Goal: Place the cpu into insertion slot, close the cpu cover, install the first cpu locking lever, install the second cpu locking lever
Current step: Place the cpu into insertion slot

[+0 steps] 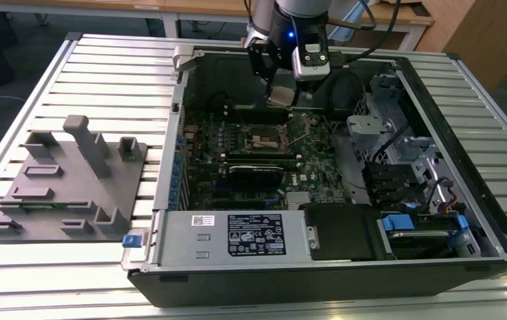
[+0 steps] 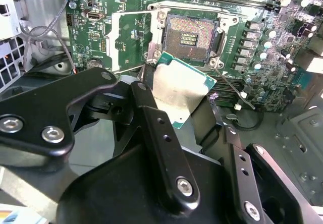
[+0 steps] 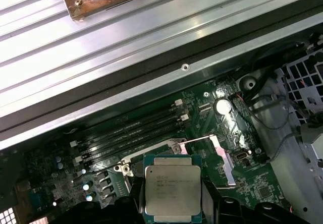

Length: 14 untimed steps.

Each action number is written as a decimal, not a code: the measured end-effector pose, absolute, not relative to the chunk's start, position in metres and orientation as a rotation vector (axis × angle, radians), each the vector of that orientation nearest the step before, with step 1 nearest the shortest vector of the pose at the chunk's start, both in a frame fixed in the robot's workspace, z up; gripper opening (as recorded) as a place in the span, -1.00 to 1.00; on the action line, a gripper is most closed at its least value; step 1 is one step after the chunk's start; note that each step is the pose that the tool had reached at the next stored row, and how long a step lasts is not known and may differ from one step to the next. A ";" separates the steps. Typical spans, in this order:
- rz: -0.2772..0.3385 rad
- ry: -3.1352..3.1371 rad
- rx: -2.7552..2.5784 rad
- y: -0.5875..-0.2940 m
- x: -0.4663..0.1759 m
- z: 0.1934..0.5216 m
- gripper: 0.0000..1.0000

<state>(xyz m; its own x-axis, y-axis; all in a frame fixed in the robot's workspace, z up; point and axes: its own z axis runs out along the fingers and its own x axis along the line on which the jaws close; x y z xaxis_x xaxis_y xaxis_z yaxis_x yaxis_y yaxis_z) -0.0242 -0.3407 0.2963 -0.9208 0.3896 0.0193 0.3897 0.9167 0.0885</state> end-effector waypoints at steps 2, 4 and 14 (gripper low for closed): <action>-0.142 -3.074 -0.625 -0.341 -0.024 0.296 0.08; -0.142 -3.072 -0.635 -0.341 -0.024 0.296 0.08; -0.143 -3.046 -0.766 -0.341 -0.024 0.296 0.08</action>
